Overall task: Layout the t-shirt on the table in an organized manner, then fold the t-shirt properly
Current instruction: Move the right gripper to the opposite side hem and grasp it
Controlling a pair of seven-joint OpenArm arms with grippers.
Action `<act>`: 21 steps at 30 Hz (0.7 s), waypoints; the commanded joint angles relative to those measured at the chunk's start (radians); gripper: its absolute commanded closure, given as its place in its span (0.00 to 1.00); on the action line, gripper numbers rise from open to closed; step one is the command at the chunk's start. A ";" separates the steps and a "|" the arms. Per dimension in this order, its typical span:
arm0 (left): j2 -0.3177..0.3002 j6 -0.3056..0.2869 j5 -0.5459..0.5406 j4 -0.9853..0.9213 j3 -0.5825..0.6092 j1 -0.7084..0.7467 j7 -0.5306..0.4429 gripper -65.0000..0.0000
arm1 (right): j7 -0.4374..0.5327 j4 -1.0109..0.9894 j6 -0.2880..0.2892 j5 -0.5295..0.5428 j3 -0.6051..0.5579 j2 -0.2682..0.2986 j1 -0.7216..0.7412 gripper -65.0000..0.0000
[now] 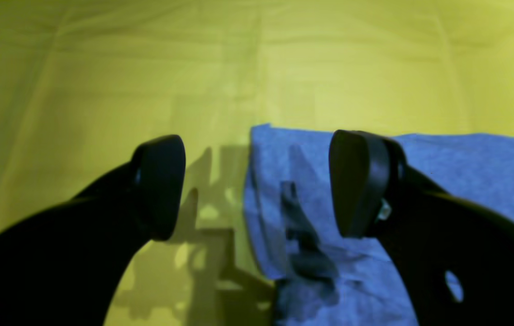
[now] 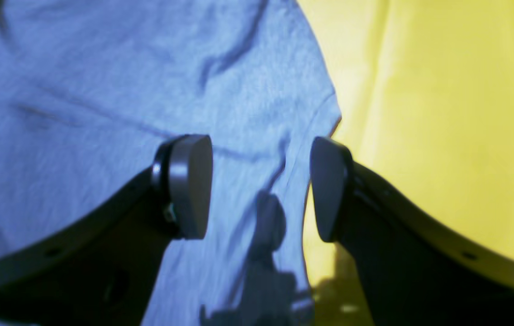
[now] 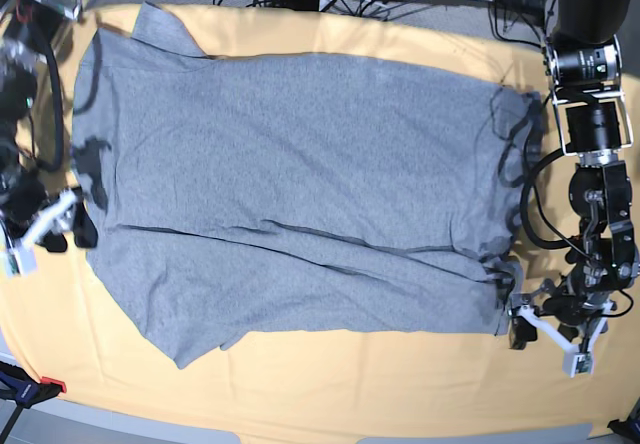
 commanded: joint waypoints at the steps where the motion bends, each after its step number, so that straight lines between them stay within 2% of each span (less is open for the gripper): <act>1: -0.025 -0.003 -0.005 0.017 -0.008 -0.031 -0.026 0.24 | 0.036 -0.019 -0.003 0.001 -0.013 0.023 0.062 0.44; 6: -0.056 -0.003 -0.013 0.017 -0.008 -0.025 -0.019 0.24 | 0.065 -0.247 -0.056 -0.084 -0.085 0.023 0.258 0.44; 12: -0.061 -0.003 -0.013 0.017 -0.008 -0.025 -0.019 0.24 | 0.100 -0.639 -0.045 -0.089 -0.097 0.023 0.484 0.44; 17: -0.061 -0.003 -0.013 0.017 -0.008 -0.025 -0.017 0.24 | 0.187 -0.915 -0.047 -0.170 -0.097 0.023 0.601 0.44; 21: -0.061 -0.003 -0.021 0.017 -0.008 -0.025 -0.011 0.24 | 0.260 -1.001 -0.156 -0.272 -0.097 0.020 0.612 0.44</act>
